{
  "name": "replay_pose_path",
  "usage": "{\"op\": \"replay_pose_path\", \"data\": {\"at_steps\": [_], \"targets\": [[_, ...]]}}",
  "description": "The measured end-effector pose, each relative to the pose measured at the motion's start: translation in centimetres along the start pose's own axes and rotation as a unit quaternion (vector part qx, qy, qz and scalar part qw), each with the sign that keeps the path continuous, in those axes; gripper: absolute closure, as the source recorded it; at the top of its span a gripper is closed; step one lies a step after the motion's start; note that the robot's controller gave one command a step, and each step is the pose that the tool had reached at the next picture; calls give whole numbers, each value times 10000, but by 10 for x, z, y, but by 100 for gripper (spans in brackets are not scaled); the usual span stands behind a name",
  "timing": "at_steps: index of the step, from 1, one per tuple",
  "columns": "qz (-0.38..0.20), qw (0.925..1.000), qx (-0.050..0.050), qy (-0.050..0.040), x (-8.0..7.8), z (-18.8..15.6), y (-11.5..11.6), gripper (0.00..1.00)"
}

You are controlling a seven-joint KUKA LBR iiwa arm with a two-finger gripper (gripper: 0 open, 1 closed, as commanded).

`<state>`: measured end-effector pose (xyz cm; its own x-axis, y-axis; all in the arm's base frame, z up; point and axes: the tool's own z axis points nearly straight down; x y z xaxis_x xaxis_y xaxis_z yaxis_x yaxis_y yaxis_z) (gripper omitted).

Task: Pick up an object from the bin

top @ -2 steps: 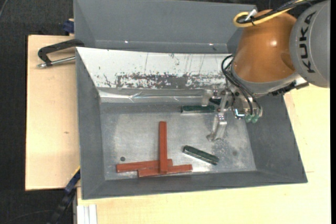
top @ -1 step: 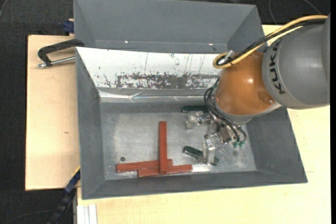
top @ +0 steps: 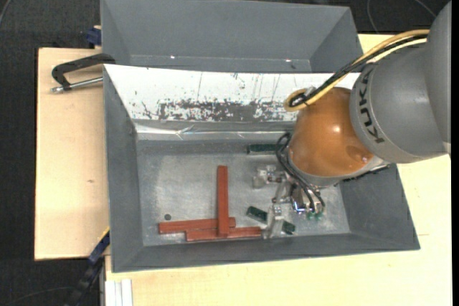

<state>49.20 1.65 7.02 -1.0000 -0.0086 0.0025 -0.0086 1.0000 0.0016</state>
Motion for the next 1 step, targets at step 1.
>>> {"op": "replay_pose_path", "data": {"at_steps": [1], "targets": [[-1,10000,2,-8,-1,0,0,100]]}}
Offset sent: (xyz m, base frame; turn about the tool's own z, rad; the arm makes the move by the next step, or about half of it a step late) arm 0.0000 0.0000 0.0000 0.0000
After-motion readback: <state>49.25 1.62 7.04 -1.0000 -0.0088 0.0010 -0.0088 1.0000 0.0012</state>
